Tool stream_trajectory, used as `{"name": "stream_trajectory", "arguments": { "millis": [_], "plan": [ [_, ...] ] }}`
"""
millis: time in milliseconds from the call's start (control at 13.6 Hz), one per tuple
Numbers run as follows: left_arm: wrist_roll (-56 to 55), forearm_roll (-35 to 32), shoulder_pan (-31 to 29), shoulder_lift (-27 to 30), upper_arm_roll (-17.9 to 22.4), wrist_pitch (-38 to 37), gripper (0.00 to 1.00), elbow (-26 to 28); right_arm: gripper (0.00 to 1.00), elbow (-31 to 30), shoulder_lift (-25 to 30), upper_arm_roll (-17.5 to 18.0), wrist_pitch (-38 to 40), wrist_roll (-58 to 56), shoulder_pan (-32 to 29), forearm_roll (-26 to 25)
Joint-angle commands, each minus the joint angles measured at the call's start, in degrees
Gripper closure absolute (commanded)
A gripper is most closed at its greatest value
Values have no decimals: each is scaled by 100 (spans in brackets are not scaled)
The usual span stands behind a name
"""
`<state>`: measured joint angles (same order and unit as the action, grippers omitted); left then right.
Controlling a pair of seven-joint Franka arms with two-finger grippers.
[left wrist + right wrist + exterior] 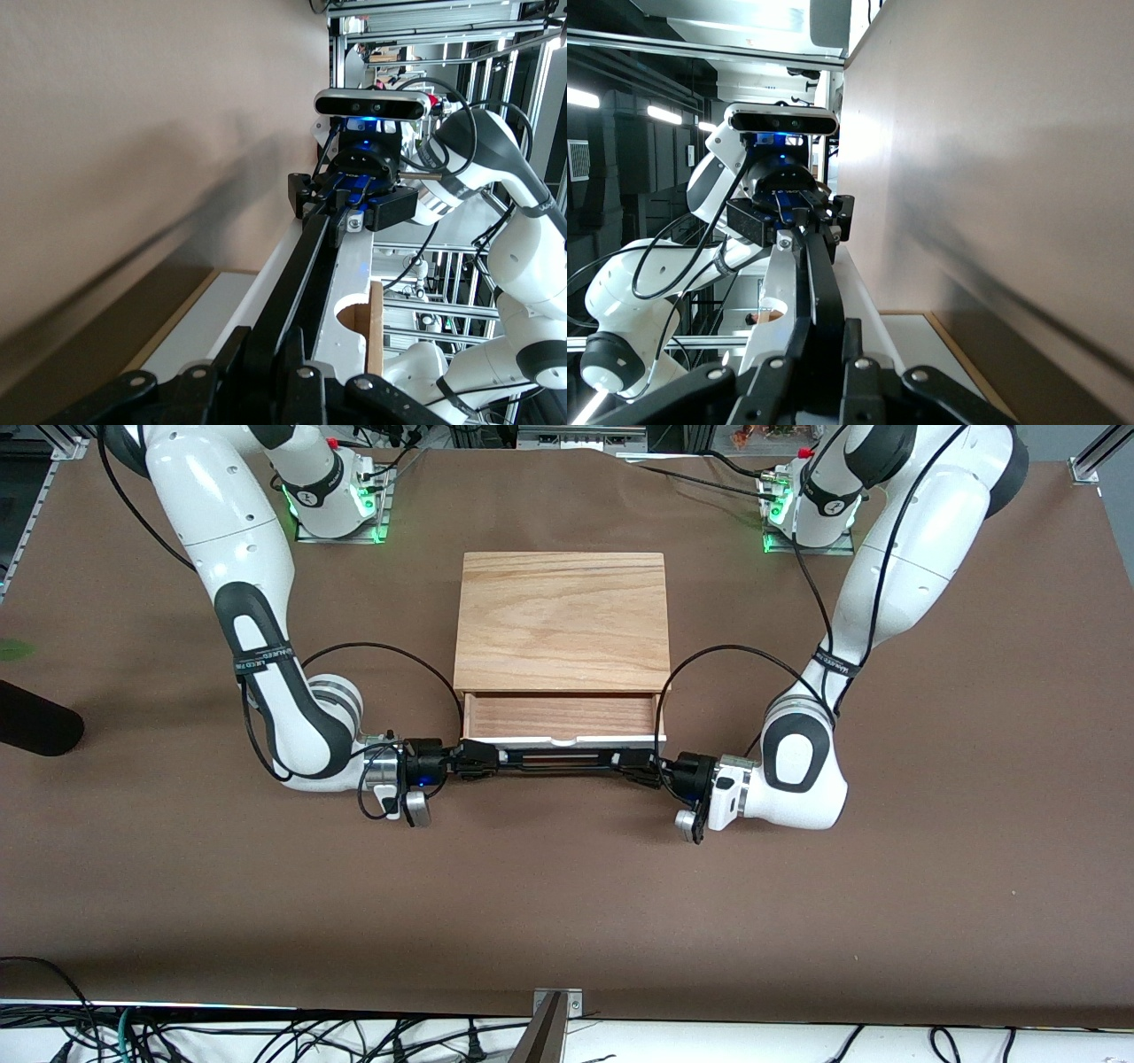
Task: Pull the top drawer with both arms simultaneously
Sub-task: 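Pull the handle outward with the left gripper while the right gripper pulls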
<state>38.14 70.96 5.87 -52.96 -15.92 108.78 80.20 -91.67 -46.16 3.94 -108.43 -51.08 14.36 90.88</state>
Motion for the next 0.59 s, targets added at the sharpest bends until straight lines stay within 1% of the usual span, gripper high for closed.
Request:
{"name": "stream_trajectory", "arguments": {
  "millis": [0,220,513],
  "plan": [
    [-272,-73,73,-363,71,301,78,-531,94,675,-314,36,-29,186,-38,35],
    [-272,-82,134,-539,71,486,78,-742,94,1054,-455,10,-38,599,-47,26],
    [-263,-82,178,-610,71,609,77,-795,94,1178,-482,1,-125,670,-100,26]
  ]
}}
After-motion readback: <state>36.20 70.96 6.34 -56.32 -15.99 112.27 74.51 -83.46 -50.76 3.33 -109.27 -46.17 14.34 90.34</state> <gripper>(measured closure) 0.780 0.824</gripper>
